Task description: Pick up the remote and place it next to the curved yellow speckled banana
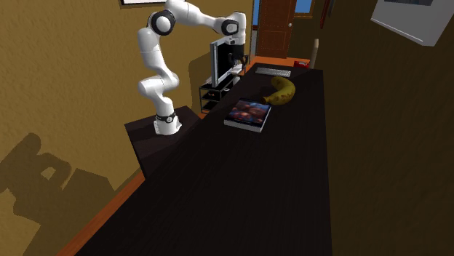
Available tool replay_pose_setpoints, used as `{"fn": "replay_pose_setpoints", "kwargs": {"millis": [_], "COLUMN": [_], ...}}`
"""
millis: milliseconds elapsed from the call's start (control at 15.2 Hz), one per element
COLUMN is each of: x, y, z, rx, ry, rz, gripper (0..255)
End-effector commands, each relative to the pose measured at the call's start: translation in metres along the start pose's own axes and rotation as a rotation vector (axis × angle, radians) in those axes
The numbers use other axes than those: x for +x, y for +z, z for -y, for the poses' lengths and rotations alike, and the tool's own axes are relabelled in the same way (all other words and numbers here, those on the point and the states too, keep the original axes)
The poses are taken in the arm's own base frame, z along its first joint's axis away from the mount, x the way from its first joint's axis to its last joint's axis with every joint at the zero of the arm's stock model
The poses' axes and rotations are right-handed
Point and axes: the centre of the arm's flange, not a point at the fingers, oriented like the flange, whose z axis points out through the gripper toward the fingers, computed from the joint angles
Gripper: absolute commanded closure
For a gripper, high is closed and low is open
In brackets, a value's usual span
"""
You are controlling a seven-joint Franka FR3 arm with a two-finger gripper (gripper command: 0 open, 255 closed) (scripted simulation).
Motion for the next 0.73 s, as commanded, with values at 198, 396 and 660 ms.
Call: {"fn": "replay_pose_setpoints", "kwargs": {"millis": [198, 396, 660], "x": [-0.002, -0.003, -0.003], "y": [0.026, 0.042, 0.063], "z": [0.000, 0.000, 0.000], "rx": [0.001, 0.001, 0.001], "ry": [0.000, 0.000, 0.000], "rz": [0.001, 0.001, 0.001], "gripper": [255, 255, 255]}}
